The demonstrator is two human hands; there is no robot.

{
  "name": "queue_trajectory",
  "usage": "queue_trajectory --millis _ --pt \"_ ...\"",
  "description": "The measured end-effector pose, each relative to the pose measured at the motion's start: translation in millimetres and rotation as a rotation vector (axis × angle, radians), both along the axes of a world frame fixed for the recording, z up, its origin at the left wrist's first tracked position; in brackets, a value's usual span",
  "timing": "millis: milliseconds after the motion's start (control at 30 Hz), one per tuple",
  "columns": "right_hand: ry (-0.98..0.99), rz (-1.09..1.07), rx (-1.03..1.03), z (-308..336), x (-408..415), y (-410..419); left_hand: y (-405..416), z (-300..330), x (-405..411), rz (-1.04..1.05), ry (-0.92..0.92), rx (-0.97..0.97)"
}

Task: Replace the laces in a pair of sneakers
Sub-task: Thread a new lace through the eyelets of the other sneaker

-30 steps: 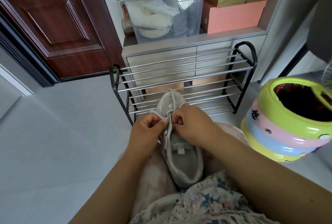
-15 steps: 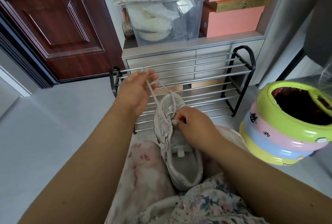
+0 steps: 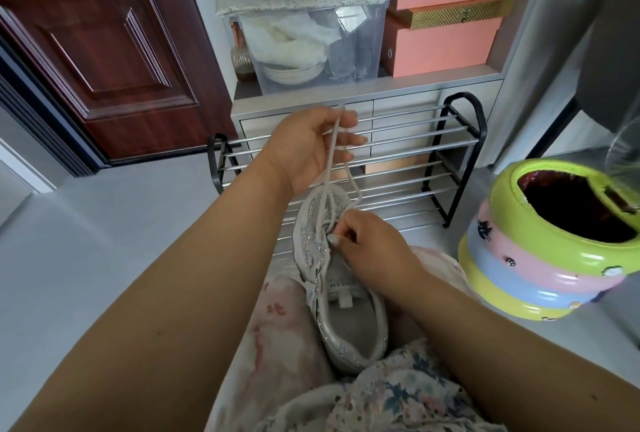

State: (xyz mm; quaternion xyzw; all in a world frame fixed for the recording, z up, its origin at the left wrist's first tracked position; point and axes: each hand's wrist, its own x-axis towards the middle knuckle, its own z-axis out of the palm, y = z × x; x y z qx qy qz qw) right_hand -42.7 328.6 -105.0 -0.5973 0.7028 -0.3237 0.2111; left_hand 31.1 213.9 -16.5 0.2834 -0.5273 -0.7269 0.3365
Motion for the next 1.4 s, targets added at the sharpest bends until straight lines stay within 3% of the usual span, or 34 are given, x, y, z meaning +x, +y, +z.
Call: queue_trajectory --millis 100,200,333,433,567,633,833,900,1000,1033,1100,1167,1233,1400 --pt "0.014 0.005 -0.003 0 -1 0 -2 10 0 0.015 0.137 -0.001" --pt "0.002 -0.014 -0.026 -2 -2 0 -10 14 10 0.076 0.133 -0.096" --pt "-0.094 -0.137 -0.072 -2 -7 -2 -15 9 31 0.159 0.162 -0.078" --pt "-0.431 -0.239 -0.133 4 -12 -5 -15 -1 46 0.206 0.190 -0.036" --pt "-1.208 -0.166 -0.172 11 -6 -6 -12 -18 60 0.233 0.197 0.018" --pt "-1.272 -0.157 -0.137 13 -8 -7 -11 -24 66 0.246 0.216 0.051" --pt "-1.112 -0.295 -0.435 38 -59 -15 -13 -34 81 0.281 0.219 0.122" --pt "-0.646 -0.213 -0.394 41 -67 -13 -11 -36 82 0.266 0.165 0.096" --pt "0.262 0.091 -0.017 33 -58 -4 -6 -38 81 0.260 0.096 0.070" --pt "0.422 0.161 0.099 29 -55 -2 -5 -38 82 0.264 0.088 0.073" --pt "0.526 0.215 0.205 24 -54 -1 -3 -38 84 0.283 0.084 0.092" --pt "0.354 0.188 0.156 24 -61 -3 -1 -39 87 0.303 0.081 0.108" --pt "0.023 0.098 0.014 23 -69 -7 2 -42 90 0.313 0.055 0.116" --pt "-1.088 0.002 -0.125 20 -59 -9 17 -60 90 0.315 -0.022 0.143"
